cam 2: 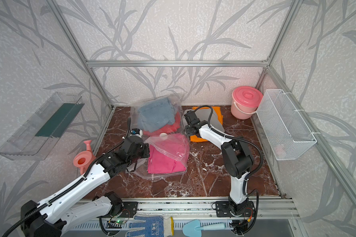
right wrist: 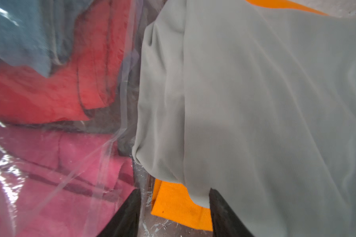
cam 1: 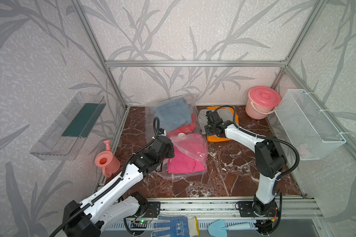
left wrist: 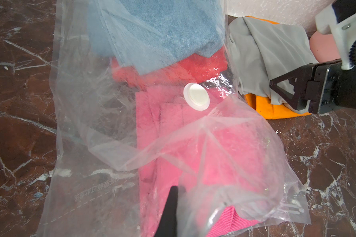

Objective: Take the trousers out of the vacuum bag
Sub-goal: Place the trousers at the center of the board.

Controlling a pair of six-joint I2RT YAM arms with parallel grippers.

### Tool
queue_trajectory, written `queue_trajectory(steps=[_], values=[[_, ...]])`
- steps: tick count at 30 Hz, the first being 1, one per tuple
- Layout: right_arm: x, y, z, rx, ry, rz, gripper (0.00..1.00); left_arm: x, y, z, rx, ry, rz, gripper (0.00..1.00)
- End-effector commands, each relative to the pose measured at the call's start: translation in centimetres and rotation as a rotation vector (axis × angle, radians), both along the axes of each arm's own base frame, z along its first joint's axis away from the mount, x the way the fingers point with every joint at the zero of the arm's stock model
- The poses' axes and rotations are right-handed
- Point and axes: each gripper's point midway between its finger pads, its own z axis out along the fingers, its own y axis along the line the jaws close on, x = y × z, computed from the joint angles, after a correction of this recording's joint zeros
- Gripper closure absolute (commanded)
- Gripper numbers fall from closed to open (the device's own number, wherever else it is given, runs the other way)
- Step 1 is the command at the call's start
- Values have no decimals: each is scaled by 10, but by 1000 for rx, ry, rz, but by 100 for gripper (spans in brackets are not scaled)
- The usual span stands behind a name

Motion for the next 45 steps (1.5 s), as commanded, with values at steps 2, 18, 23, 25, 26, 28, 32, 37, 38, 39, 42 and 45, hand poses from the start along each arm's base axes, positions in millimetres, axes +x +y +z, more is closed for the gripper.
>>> queue_trajectory(steps=[2, 18, 23, 25, 26, 28, 32, 37, 38, 39, 42, 45], values=[[3, -11, 3, -101, -23, -11, 46, 2, 7, 3, 4, -21, 27, 100], [15, -14, -33, -146, -13, -55, 62, 3, 6, 3, 6, -17, 28, 100], [17, -17, -38, -139, -4, -66, 79, 4, 5, 3, 6, -15, 28, 100], [17, -17, -36, -134, -8, -66, 87, 4, 6, 2, 8, -14, 29, 100], [17, -16, -35, -128, -12, -65, 92, 4, 6, 3, 7, -16, 29, 100], [17, -13, -29, -106, -18, -60, 96, 5, 5, 2, 7, -14, 30, 100], [18, -3, -8, -23, -40, -53, 98, 5, 5, 1, 9, -13, 29, 100], [16, 16, 15, 95, -45, -26, 98, 5, 5, 1, 8, -13, 30, 100], [15, 19, 18, 109, -46, -21, 98, 5, 5, 0, 7, -11, 30, 100], [14, 20, 18, 112, -48, -23, 98, 5, 5, 1, 5, -12, 28, 100], [13, 21, 6, 122, -29, -44, 98, 5, 5, -1, 6, -9, 27, 100], [10, 23, -14, 131, 16, -52, 95, 5, 4, 0, 6, -10, 25, 100]])
